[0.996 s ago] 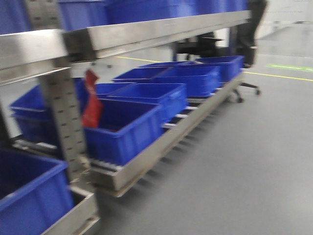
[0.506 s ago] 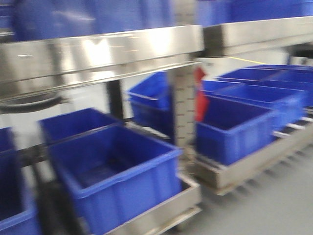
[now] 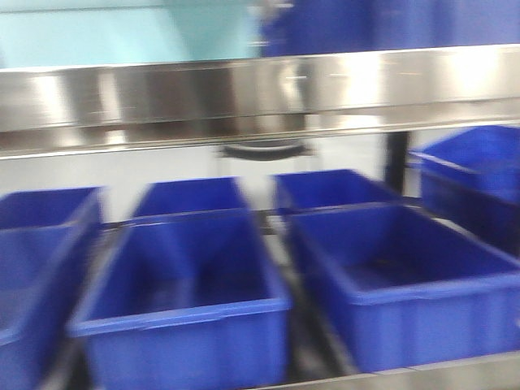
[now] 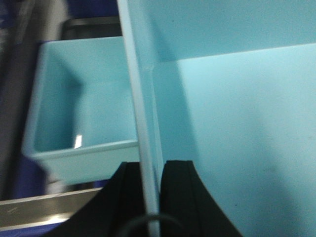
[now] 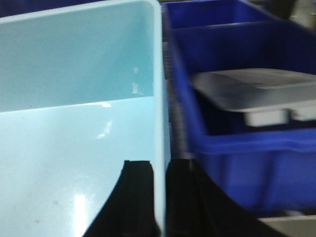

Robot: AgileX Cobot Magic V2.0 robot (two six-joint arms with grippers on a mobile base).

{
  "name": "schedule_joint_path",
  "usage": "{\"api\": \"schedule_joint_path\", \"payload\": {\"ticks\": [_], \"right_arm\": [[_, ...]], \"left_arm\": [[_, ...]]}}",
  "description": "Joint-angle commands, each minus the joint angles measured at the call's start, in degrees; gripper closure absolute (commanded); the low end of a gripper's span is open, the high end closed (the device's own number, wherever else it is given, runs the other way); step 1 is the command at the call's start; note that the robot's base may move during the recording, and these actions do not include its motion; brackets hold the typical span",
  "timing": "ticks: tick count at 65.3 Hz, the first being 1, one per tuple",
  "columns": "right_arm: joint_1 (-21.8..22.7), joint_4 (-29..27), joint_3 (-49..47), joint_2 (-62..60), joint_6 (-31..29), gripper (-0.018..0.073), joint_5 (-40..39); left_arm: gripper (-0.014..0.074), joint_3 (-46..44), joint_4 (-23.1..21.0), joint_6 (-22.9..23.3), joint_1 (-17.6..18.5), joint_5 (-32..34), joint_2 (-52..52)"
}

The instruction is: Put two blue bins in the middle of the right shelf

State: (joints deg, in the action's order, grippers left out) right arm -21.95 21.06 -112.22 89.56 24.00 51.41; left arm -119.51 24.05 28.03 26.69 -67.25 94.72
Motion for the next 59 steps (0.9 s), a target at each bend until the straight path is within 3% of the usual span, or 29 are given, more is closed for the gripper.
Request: {"api": "schedule_joint_path", "payload": {"ticks": [1,59], "right_arm": [[-0.5,-1.5,-0.5,-0.6,0.1,0.0711,-4.3],[-0.5,-1.5,-0.5,-0.6,0.1,0.0711,-4.3]], "left_arm": [[0.0708,-0.6,-1.5,-0.9,0.4,2.8,-0.8],[0.0708,-0.6,-1.5,-0.9,0.4,2.8,-0.8]]}}
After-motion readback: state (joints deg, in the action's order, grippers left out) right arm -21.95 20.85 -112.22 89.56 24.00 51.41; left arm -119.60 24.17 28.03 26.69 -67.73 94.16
